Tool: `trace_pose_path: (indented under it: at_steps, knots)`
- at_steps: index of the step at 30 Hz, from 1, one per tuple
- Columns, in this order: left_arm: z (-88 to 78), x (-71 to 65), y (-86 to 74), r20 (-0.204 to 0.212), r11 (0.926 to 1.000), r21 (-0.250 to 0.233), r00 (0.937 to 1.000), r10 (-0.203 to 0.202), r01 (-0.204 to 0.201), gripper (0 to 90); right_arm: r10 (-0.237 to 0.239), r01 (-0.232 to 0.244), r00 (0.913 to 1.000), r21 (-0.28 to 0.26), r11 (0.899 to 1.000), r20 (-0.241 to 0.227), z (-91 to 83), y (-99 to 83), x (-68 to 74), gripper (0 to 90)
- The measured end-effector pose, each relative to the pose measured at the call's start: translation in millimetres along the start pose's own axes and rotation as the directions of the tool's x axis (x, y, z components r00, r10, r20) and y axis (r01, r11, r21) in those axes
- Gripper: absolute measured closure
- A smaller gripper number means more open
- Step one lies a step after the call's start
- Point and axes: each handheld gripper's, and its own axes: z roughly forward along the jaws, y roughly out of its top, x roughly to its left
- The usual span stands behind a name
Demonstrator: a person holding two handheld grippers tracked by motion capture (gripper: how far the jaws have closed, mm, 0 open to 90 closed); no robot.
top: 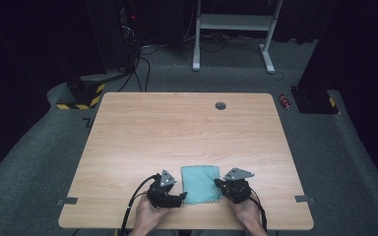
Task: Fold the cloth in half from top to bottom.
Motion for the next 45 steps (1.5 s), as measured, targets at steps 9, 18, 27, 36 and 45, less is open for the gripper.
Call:
trace_pose_path:
  at_steps: [9,18,27,36,45]
  knots:
    - [10.2,23.4,21.5,-0.006,0.9962,-0.039,0.9969,-0.078,0.078,32.6,0.046,-0.046,0.9989,-0.024,0.999,0.008,4.3,15.0,-9.1,78.1]
    - [27.2,35.3,43.5,-0.038,0.9967,-0.012,0.9960,-0.080,0.080,37.7,0.055,-0.056,0.9978,0.049,0.997,0.038,37.2,41.0,-22.6,90.0]
    - [38.3,41.9,48.3,0.006,0.9958,-0.001,0.9958,-0.092,0.092,47.3,0.073,-0.074,0.9967,0.033,0.997,0.036,32.5,39.4,-35.4,58.8]
    - [42.3,44.3,59.6,0.053,0.9966,0.072,0.9976,-0.044,0.040,80.4,0.032,-0.030,0.9993,0.079,0.996,-0.018,38.2,42.8,-33.8,89.1]
    - [39.3,49.9,65.5,0.091,0.9985,0.052,0.9956,-0.024,0.019,87.1,0.021,-0.021,0.9997,0.062,0.998,-0.008,32.9,46.6,-35.3,90.0]
